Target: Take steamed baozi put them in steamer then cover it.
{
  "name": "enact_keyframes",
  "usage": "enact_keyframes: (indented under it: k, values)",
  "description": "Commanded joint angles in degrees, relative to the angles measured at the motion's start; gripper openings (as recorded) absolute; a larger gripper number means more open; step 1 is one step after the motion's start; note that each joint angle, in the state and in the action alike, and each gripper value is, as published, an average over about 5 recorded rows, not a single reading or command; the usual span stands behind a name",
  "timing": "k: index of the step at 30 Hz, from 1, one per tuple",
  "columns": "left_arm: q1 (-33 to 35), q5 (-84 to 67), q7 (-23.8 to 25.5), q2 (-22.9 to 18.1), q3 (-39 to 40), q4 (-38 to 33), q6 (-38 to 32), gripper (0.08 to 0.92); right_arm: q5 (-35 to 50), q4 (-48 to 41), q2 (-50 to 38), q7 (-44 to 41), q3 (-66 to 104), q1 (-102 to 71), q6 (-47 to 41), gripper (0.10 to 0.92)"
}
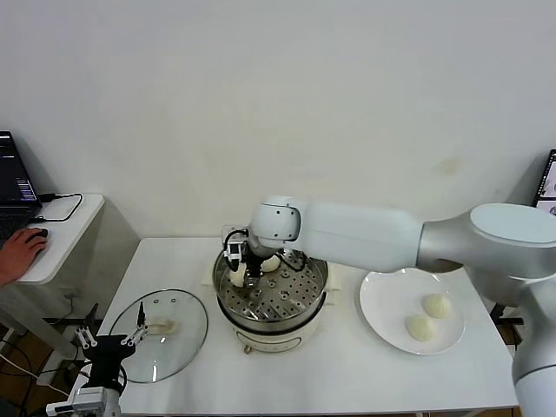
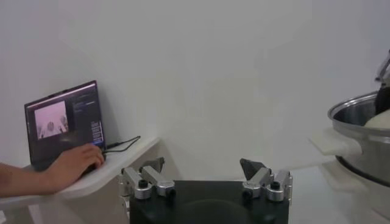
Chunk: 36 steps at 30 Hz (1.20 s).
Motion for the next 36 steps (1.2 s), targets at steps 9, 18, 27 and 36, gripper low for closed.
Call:
enact_keyframes:
  k: [9,18,27,36]
  values:
    - [0.2,0.1,0.0,-0.1,-0.1,-0.3,0.0,0.823,-1.1,3.3,-3.4,-7.9,0.6,5.2,0.1,0.773]
    - [0.4,0.0,0.1,0.3,-0.2,-0.5,0.0,0.823,-12.0,14.1,-25.0,-25.2,-0.8,15.1,12.2,0.823]
    - [0.8,0.1,0.1,0.9,0.0,-0.3,0.0,0.823,-24.4,21.5,-48.5,-32.3,0.2,12.6,22.9,0.823]
    - [1.0,0.5,0.2,0.5,0.5,-0.5,0.0,0.823,-36.1,22.7,-58.7,-31.1,9.2,-3.7,28.2,0.823]
